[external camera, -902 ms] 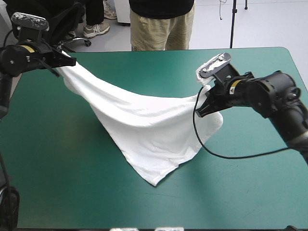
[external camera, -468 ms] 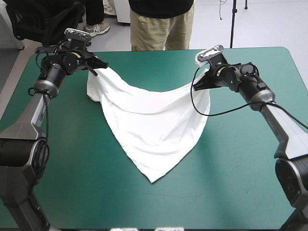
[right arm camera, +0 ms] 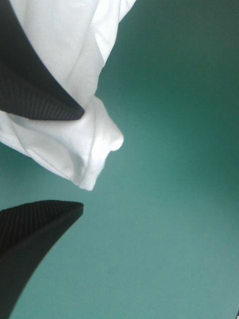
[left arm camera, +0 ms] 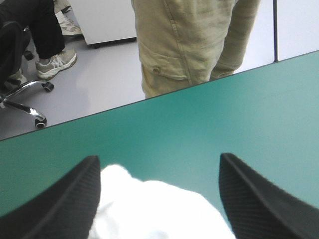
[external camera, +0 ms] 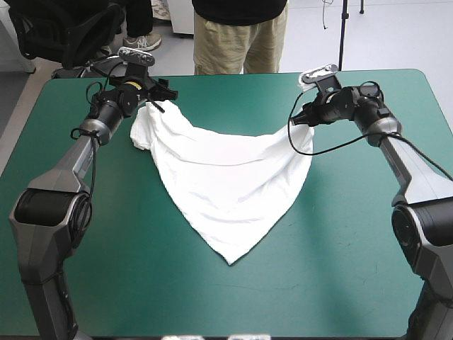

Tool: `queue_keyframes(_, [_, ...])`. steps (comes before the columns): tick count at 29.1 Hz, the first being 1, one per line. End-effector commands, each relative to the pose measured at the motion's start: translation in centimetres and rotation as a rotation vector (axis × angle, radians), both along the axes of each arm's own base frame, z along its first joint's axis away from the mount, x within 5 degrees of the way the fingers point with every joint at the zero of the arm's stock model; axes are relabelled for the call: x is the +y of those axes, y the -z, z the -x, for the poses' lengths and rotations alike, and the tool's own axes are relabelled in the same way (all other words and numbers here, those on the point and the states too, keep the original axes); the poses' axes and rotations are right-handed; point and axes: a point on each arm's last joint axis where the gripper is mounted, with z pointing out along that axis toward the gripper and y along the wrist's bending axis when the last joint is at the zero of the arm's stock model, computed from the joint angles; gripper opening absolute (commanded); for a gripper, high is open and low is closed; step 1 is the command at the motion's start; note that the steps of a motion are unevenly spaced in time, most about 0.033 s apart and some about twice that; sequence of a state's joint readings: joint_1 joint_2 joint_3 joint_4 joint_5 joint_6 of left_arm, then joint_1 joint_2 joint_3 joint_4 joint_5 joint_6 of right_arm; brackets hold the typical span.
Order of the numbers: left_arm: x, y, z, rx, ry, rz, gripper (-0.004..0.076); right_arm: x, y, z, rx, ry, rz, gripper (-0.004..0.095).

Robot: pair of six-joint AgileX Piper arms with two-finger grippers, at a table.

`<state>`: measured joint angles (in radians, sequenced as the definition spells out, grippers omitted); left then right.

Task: Fold the cloth

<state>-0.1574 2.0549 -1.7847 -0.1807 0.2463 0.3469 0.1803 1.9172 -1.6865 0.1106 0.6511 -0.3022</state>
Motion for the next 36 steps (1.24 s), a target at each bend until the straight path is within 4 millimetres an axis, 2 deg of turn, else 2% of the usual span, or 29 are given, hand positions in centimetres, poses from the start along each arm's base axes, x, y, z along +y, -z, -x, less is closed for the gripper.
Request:
queue_keyframes(1, [-0.8, -6.7, 1.6, -0.15, 0.028, 0.025, 0.0536, -0.5, -5.5, 1.1, -0.166, -0.003, -0.028, 0.05])
queue_keyframes(4, [-0.9, -9.2, 3.3, -0.096, 0.078, -0.03, 0.0491, -0.9, -7.7, 2.2, -0.205, -0.009, 0.017, 0.05])
queue_keyframes(7, [-0.6, -11.8, 5.9, -0.042, 0.11, -0.05, 0.0451, -1.5, -11.0, 4.1, -0.278, -0.006, 0.047, 0.0499])
queue_keyframes(11, [-0.2, -14.9, 9.9, 0.021, 0.151, -0.057, 0.0419, -2.5, -15.3, 7.8, -0.343, 0.007, 0.03, 0.0489])
queue_keyframes(14, [-0.4, -16.9, 13.0, 0.059, 0.215, -0.062, 0.0401, -2.9, -17.3, 11.0, -0.314, 0.001, 0.03, 0.0463])
queue_keyframes(17, [-2.1, -18.2, 16.8, 0.137, 0.325, -0.094, 0.0368, -3.1, -18.0, 13.6, -0.257, -0.014, 0.007, 0.043])
queue_keyframes(21, [-6.2, -18.0, 21.6, 0.229, 0.52, -0.147, 0.0359, -2.9, -18.0, 16.3, -0.196, -0.056, -0.049, 0.0412])
queue_keyframes(23, [-8.3, -16.8, 23.7, 0.301, 0.616, -0.176, 0.0359, -2.7, -18.1, 17.4, -0.191, -0.075, -0.077, 0.0409])
queue_keyframes(26, [-11.4, -13.9, 26.4, 0.442, 0.738, -0.22, 0.0359, -2.8, -18.1, 18.4, -0.194, -0.086, -0.079, 0.0404])
queue_keyframes(29, [-13.8, -9.8, 29.1, 0.591, 0.831, -0.331, 0.0359, -2.9, -18.4, 19.0, -0.207, -0.103, -0.059, 0.0405])
queue_keyframes(33, [-15.2, -3.6, 31.7, 0.723, 0.871, -0.464, 0.0359, -2.9, -18.3, 19.1, -0.195, -0.106, -0.059, 0.0404])
queue_keyframes(34, [-15.5, -2.5, 32.1, 0.727, 0.884, -0.473, 0.0359, -2.9, -18.3, 19.1, -0.193, -0.106, -0.058, 0.0404])
queue_keyframes(35, [-15.9, -0.4, 32.4, 0.702, 0.886, -0.464, 0.0359, -2.9, -18.3, 19.1, -0.193, -0.106, -0.058, 0.0404])
queue_keyframes(36, [-16.0, 0.4, 32.5, 0.682, 0.884, -0.449, 0.0359, -2.9, -18.3, 19.1, -0.193, -0.106, -0.058, 0.0404])
